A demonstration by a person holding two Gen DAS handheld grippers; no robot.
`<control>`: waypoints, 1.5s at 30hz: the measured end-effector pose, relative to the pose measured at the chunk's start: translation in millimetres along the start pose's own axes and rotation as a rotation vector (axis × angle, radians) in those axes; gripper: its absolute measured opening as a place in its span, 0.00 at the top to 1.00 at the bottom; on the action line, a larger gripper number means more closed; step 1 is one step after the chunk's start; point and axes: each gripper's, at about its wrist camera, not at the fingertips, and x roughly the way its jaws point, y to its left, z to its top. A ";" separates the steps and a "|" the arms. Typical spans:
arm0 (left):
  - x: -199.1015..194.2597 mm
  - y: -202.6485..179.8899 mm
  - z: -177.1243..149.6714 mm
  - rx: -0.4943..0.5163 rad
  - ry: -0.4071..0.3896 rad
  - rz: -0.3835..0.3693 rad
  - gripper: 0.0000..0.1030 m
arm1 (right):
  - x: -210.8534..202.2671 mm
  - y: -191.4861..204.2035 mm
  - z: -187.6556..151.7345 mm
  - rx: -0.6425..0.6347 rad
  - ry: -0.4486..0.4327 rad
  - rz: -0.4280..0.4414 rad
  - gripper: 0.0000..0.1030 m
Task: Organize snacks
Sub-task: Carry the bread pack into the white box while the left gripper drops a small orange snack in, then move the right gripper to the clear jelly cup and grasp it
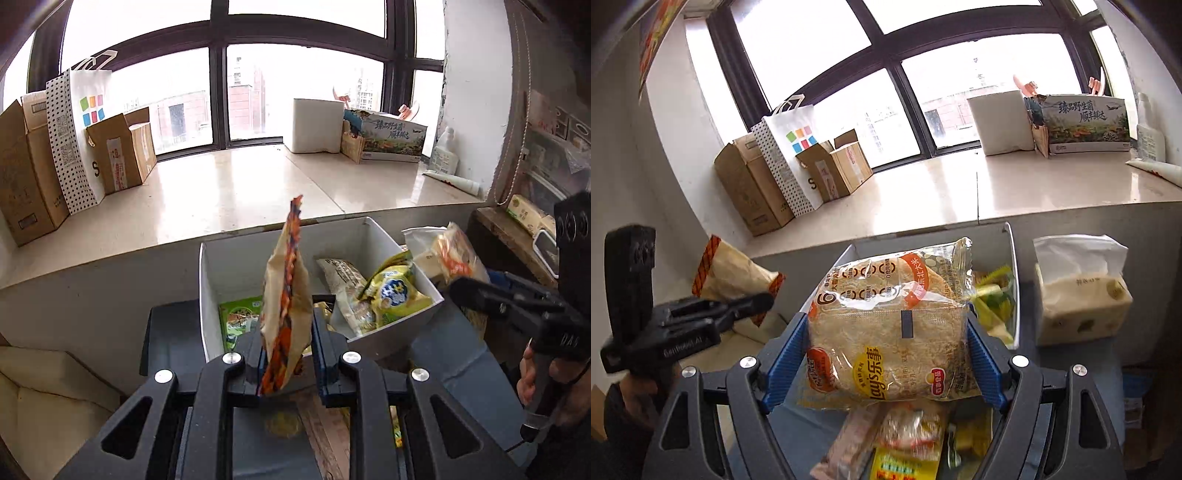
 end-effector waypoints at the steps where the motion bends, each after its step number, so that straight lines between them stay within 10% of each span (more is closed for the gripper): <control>1: 12.6 2.3 5.7 -0.007 0.018 0.005 0.78 | 12.5 -6.8 12.7 0.038 -0.001 0.008 0.18; 3: 37.5 6.9 11.1 -0.020 0.048 0.010 0.78 | 36.3 -15.7 33.6 0.068 0.013 0.017 0.16; 5: 56.4 12.4 13.4 -0.020 0.065 0.027 0.56 | 57.3 -22.6 47.1 0.074 0.039 0.030 0.12; 7: 73.3 18.6 12.3 -0.033 0.093 0.047 0.00 | 76.6 -31.1 52.7 0.112 0.111 -0.002 0.11; 26: 26.7 11.8 -10.5 -0.025 0.007 -0.003 0.00 | 18.9 -28.3 30.0 0.036 -0.031 -0.026 0.00; 45: -100.8 -49.7 -142.4 -0.074 -0.062 -0.054 0.00 | -126.8 14.4 -123.1 -0.040 -0.092 -0.056 0.00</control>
